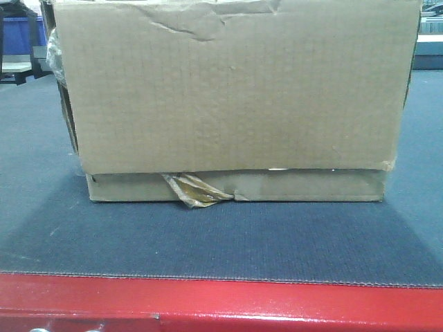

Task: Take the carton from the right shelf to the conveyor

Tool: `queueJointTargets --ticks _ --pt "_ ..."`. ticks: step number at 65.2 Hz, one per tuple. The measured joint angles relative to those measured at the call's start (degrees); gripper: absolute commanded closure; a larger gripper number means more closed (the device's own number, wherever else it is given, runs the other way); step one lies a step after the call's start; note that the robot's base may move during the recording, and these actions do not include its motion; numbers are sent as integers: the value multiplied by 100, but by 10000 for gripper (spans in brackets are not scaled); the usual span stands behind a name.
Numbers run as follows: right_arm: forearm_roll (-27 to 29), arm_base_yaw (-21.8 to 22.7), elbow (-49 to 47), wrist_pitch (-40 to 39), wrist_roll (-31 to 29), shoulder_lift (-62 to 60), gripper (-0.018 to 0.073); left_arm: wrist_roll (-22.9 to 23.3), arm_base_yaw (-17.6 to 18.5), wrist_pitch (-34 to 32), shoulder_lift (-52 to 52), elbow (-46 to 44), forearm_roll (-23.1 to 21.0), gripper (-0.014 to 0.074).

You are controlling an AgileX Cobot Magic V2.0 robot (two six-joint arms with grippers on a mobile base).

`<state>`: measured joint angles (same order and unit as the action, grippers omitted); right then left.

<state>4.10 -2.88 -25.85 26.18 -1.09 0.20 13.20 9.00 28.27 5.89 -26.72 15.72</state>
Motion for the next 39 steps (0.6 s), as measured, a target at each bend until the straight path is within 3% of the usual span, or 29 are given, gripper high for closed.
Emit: queueJointTargets --ticks 39 --pt "0 0 0 -3 0 0 628 -10 0 12 -13 0 0 582"
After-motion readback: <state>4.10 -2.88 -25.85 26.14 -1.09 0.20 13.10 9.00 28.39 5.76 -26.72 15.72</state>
